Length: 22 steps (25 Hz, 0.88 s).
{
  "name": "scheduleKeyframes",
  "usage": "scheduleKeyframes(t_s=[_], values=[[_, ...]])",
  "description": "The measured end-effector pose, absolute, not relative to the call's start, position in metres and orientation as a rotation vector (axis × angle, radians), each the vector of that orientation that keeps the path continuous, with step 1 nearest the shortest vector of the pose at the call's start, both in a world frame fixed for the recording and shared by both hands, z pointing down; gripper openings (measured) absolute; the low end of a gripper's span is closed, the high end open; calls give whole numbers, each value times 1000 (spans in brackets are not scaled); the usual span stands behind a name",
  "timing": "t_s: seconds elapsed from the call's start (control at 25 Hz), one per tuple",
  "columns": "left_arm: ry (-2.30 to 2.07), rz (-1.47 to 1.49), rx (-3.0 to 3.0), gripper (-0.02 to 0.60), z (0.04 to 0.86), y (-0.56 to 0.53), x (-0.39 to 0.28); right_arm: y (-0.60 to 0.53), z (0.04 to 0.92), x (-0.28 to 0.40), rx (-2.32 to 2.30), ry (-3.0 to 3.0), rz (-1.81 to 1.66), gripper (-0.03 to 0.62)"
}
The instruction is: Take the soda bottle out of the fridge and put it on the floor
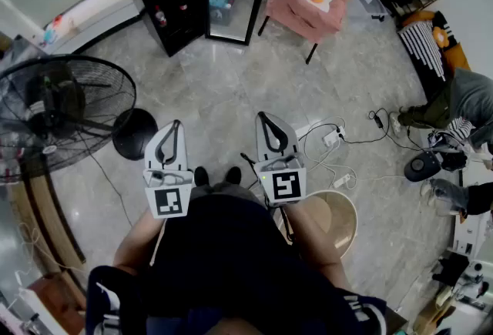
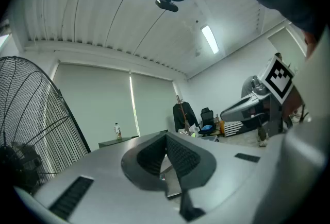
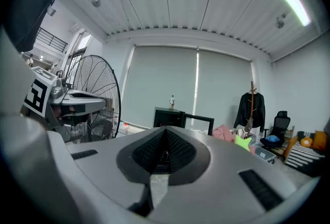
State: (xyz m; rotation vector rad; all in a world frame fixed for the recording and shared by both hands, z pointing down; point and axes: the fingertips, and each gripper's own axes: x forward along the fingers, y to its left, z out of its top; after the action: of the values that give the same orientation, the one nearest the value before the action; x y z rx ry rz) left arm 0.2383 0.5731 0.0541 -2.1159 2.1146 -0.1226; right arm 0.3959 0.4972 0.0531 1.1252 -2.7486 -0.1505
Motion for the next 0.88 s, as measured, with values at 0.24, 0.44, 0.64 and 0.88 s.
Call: scheduleKeyframes(t_s=[0.24,0.44,0.64,0.88], values=[[2106,-82,-2138,23,54,561,243,495,54,401,1134,-2737,-192,18],[2096,-67,-2154,23,54,556,246,495,51,401,1140,-2752,-182,18],[2087,-81,-2166,23,57,549,251,491,53,403,1161,-2757,-175,20],[2085,-81,-2171,24,59,545,252,487,56,406,1174,-2745,-174,20]])
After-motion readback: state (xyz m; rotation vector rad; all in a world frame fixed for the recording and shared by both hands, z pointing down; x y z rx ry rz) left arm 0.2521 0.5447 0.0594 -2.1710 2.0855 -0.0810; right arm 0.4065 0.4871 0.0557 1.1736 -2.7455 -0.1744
